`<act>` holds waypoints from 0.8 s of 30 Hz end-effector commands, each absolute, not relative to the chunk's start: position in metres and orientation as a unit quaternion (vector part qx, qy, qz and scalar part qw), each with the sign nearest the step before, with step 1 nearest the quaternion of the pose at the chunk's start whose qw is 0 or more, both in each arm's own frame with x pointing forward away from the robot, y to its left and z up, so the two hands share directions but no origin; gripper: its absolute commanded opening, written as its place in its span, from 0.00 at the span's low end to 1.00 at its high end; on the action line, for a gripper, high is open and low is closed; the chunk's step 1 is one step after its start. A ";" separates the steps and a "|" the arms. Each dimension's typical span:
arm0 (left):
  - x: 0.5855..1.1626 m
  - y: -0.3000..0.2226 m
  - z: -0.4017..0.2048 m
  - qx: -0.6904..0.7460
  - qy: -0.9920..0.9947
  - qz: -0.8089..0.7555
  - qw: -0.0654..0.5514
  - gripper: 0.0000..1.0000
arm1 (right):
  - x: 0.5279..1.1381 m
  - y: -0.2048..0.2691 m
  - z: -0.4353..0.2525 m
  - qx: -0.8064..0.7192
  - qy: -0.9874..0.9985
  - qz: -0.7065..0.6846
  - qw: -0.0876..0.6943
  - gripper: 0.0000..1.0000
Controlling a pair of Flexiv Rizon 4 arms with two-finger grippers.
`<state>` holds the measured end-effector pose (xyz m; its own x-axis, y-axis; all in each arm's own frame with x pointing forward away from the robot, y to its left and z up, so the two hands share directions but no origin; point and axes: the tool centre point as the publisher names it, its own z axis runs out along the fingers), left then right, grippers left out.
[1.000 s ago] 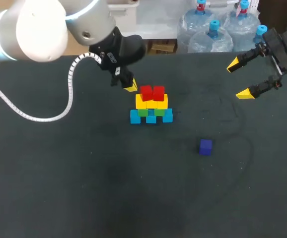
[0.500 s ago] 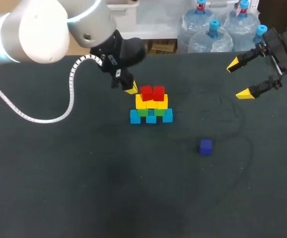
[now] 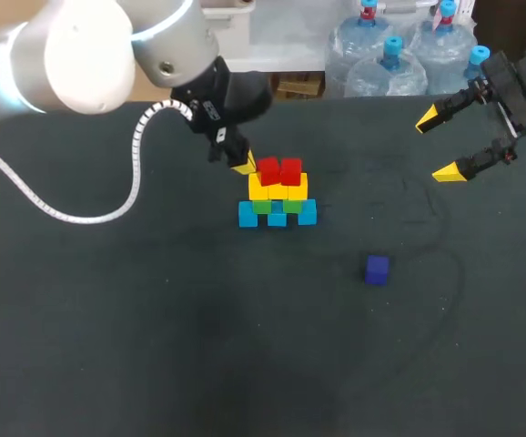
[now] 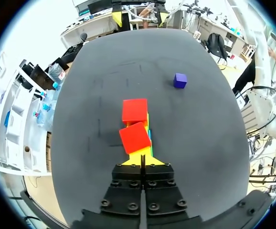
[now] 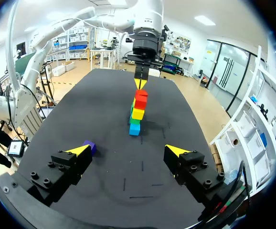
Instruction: Place the blue cubes, place green cubes on the blue cubes, place the yellow cubes on the green cubes, then place the red cubes on the yellow cubes, and place purple cube on the red cubes.
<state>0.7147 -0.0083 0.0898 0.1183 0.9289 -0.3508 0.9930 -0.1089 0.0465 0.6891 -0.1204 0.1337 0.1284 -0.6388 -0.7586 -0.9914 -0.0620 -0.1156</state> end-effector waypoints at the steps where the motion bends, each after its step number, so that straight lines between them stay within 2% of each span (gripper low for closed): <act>1: 0.719 -0.009 0.090 0.737 0.652 -0.119 0.133 0.00 | 0.690 -0.120 0.133 -0.677 0.602 0.271 0.326 1.00; 24: 0.725 -0.010 0.088 0.741 0.647 -0.122 0.131 0.00 | 0.690 -0.120 0.133 -0.677 0.602 0.271 0.326 1.00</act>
